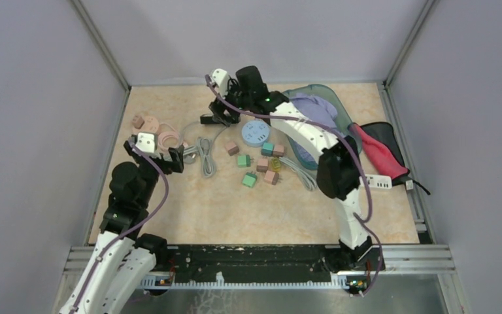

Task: Pull the plug off the socket
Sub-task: Place the socket at the center of the board, then pick up the socket from the center of the board.

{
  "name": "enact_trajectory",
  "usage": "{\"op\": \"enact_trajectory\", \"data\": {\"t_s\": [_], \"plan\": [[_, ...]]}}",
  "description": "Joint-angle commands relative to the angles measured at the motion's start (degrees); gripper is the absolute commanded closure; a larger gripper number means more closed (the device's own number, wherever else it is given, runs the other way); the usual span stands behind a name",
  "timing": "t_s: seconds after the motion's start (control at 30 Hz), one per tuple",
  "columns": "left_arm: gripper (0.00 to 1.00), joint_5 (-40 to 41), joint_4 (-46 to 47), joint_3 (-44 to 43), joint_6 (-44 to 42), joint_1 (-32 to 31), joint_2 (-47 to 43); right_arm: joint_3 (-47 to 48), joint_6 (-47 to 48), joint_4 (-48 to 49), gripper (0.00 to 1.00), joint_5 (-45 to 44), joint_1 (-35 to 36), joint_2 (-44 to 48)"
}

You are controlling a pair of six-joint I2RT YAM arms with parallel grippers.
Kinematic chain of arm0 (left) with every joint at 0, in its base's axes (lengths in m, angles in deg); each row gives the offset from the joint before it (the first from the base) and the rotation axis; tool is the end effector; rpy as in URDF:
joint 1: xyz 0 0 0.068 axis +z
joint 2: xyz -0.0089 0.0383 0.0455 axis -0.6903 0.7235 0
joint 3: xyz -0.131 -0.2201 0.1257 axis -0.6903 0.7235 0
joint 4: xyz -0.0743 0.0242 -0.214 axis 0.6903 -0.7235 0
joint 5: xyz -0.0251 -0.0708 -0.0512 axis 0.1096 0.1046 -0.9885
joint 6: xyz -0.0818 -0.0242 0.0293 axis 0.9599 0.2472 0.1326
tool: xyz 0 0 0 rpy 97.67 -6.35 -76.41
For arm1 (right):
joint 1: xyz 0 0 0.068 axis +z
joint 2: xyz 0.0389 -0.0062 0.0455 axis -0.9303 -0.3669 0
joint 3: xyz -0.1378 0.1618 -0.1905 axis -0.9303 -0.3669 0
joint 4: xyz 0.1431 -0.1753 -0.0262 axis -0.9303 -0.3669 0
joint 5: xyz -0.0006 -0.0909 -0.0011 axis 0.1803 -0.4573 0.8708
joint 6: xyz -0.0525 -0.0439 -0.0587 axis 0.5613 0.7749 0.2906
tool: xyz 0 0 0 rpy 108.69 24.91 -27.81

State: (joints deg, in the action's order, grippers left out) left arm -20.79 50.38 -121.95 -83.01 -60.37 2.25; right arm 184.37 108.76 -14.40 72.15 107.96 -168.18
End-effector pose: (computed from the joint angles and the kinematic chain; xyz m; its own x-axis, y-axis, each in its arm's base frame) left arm 0.1339 -0.0284 0.3194 -0.0106 0.0691 -0.9976 0.1502 0.9864 0.0667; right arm 0.3893 0.3537 0.3063 -0.0502 -0.4698 -0.8813 -0.8926 0.4170 -0.1715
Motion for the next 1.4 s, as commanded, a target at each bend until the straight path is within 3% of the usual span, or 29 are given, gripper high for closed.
{"op": "enact_trajectory", "data": {"t_s": [0.0,0.2,0.4,0.67,0.77,1.07,1.23,1.37], "plan": [[0.0,-1.08,0.87,-0.49,0.67,0.51,2.01,-9.27,-0.01,-2.5,0.22,15.75,-2.0,12.92],[0.0,-2.12,3.42,-1.37,3.5,2.89,6.18,-32.67,-0.55,3.15,0.21,25.69,-6.04,30.24],[0.0,-12.62,7.2,-5.02,12.07,9.35,17.15,-49.78,0.32,8.33,0.19,27.81,-7.44,43.29],[0.0,-21.09,15.07,-13.21,29.58,14.28,39.45,-62.28,-3.18,20.67,0.13,30.47,-10.41,51.53],[0.0,-17.77,14.26,-18.02,35.84,15.13,47.7,-62.65,-3.5,21.05,0.13,30.61,-10.9,51.82],[0.0,-1.09,-7.18,-40.15,46.87,17.7,68.29,-63.05,-2.17,20.89,0.13,30.04,-11.1,53.07],[0.0,4.72,-22.71,-55.08,47.94,19.25,80.57,-63.07,-2.29,20.77,0.13,30.35,-11.18,53.3],[0.0,8.1,-24.91,-59.67,44.34,20.4,84.67,-63.15,-2.33,20.88,0.13,30.49,-11.21,53.62]]}}
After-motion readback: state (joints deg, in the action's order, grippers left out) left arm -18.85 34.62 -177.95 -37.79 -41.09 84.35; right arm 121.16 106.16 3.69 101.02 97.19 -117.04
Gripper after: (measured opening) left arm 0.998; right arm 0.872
